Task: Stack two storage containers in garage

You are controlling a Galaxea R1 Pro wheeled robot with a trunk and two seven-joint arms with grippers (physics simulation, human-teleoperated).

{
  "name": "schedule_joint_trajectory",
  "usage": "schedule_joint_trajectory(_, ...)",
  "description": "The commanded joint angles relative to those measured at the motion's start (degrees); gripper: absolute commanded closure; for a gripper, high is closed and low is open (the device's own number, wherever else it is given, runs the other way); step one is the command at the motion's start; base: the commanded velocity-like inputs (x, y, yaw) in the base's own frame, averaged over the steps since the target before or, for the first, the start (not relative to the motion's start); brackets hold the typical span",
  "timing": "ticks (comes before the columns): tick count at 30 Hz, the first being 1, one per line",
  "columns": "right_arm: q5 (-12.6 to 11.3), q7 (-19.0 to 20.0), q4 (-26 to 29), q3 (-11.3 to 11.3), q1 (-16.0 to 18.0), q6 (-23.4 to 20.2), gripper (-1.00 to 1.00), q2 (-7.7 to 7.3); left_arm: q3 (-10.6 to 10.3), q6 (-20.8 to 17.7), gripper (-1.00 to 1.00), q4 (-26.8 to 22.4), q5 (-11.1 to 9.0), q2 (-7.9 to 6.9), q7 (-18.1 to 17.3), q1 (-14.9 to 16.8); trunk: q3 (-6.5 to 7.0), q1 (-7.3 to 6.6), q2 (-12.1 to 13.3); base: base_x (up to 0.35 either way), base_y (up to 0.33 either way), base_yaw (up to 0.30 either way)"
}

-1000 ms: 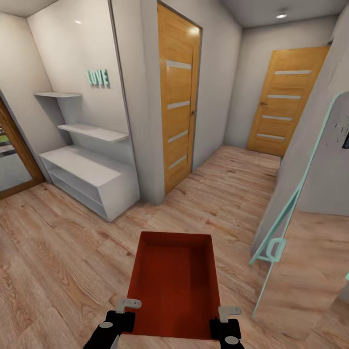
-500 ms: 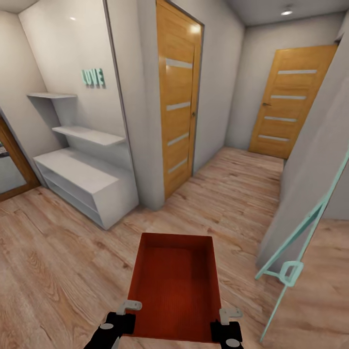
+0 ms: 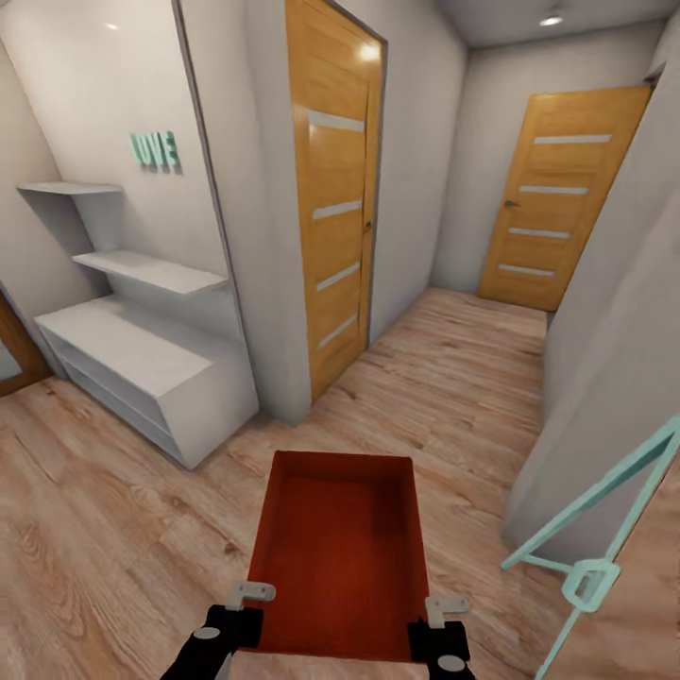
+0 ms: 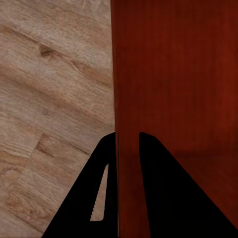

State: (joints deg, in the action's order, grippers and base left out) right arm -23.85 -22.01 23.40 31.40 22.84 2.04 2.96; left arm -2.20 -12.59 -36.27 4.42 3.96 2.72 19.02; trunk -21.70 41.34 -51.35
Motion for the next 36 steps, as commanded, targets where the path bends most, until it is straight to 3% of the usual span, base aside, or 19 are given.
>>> schedule_joint_trajectory(1, -0.03, -5.84, 0.07, -0.33, 0.45, 0.33, 1.0, 0.02, -1.58, -0.33, 1.0, 3.05, 5.24, -0.01, 0.7, -0.05, -0.06, 0.04, -0.04, 0.322, 0.0, -0.241)
schedule_joint_trajectory(12, -0.04, -5.85, 0.07, -0.29, 0.45, 0.33, 1.0, 0.03, -1.58, -0.33, 1.0, 3.05, 5.24, -0.01, 0.7, -0.03, -0.06, 0.04, -0.04, 0.322, 0.0, -0.22)
schedule_joint_trajectory(36, 0.02, -5.76, 0.07, -0.29, 0.45, 0.33, 1.0, -0.06, -1.58, -0.33, 1.0, 3.05, 5.24, -0.01, 0.7, -0.03, -0.06, 0.04, -0.04, 0.322, 0.0, -0.004)
